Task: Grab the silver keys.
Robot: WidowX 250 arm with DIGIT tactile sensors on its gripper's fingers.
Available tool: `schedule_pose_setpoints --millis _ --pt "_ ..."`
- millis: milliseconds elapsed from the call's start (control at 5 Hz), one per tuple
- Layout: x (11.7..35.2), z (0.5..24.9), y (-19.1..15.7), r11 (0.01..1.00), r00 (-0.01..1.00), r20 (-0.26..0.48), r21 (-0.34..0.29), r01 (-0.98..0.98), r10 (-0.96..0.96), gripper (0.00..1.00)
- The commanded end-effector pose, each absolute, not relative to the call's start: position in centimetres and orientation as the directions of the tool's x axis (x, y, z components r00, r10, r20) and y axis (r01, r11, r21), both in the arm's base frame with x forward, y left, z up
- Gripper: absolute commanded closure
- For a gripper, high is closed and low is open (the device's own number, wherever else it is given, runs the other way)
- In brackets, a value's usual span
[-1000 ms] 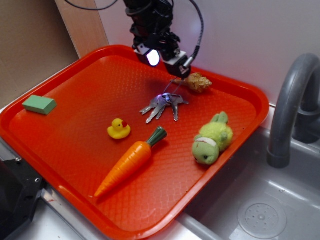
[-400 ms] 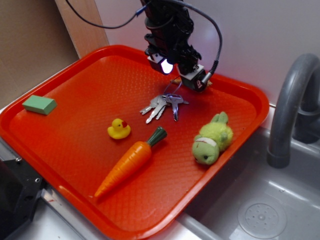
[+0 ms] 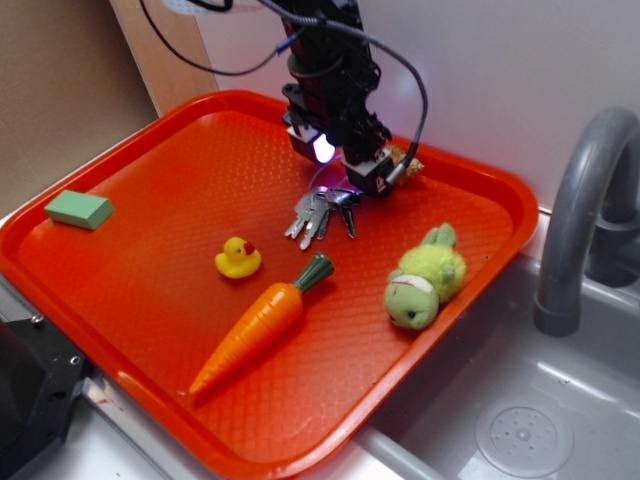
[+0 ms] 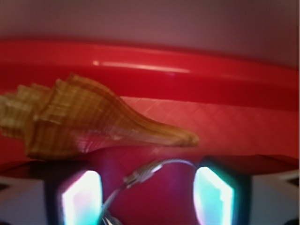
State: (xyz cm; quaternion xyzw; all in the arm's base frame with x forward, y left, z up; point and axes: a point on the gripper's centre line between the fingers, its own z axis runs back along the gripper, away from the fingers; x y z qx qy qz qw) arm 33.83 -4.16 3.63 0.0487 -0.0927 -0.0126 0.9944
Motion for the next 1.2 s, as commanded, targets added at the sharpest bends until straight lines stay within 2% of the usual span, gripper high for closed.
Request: schedule_pose_setpoints --millis 0,200,400,600,800,1000 --pt "33.4 7.1 -6.7 0.997 0.966 0.255 0.073 0.028 -0.046 1.0" --pt "32.1 8.3 -7.1 0.996 0.961 0.271 0.072 0.042 -0.06 1.0" --pt "31.9 10.9 -6.5 0.997 0.944 0.324 0.058 0.043 -0.059 1.0" --pt "30.9 14.8 -4.6 0.995 0.945 0.314 0.063 0.077 -0.093 1.0" --pt "29.0 17.2 -3.1 0.986 0.958 0.266 -0.096 0.138 -0.109 1.0" --pt "25.2 19.3 -2.4 0.982 0.999 0.029 -0.187 0.021 -0.016 1.0"
